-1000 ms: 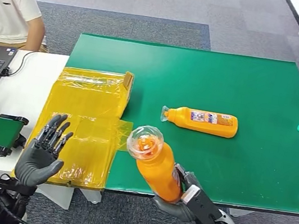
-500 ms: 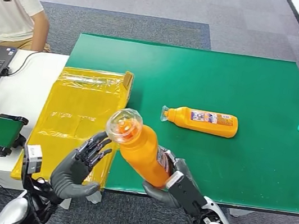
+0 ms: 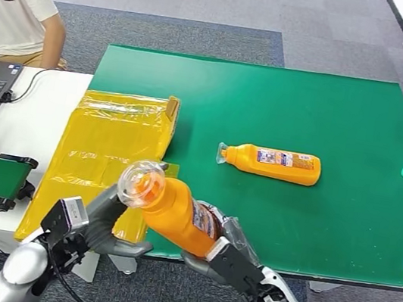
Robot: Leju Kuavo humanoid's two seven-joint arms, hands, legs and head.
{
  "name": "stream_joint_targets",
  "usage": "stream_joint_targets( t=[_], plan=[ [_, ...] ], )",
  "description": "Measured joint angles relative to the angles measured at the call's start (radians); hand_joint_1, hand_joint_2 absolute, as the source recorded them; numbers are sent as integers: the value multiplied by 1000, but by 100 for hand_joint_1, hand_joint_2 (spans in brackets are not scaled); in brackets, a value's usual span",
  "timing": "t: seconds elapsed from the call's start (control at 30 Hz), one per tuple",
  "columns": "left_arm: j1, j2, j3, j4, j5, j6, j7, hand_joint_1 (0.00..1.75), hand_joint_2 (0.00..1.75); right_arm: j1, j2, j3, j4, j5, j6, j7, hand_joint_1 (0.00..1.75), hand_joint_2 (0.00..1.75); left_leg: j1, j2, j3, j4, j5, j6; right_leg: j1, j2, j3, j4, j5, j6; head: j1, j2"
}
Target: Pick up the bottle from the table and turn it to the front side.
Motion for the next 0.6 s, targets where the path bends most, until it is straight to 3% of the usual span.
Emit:
stream_joint_targets(
  t=[0.2, 0.6],
  plan=[
    [-40, 0, -3, -29, 3, -2, -11, 0, 175, 8, 1, 16, 0, -1, -3, -14, 175, 175, 0, 0, 0, 0, 0, 0, 0, 0, 0, 0, 0, 0, 0, 0],
    [-37, -35, -26, -29, 92, -45, -9, 0, 175, 1, 7, 24, 4, -12, -11, -18, 175, 175, 0, 0, 0, 0, 0, 0, 0, 0, 0, 0, 0, 0, 0, 0]
  ],
)
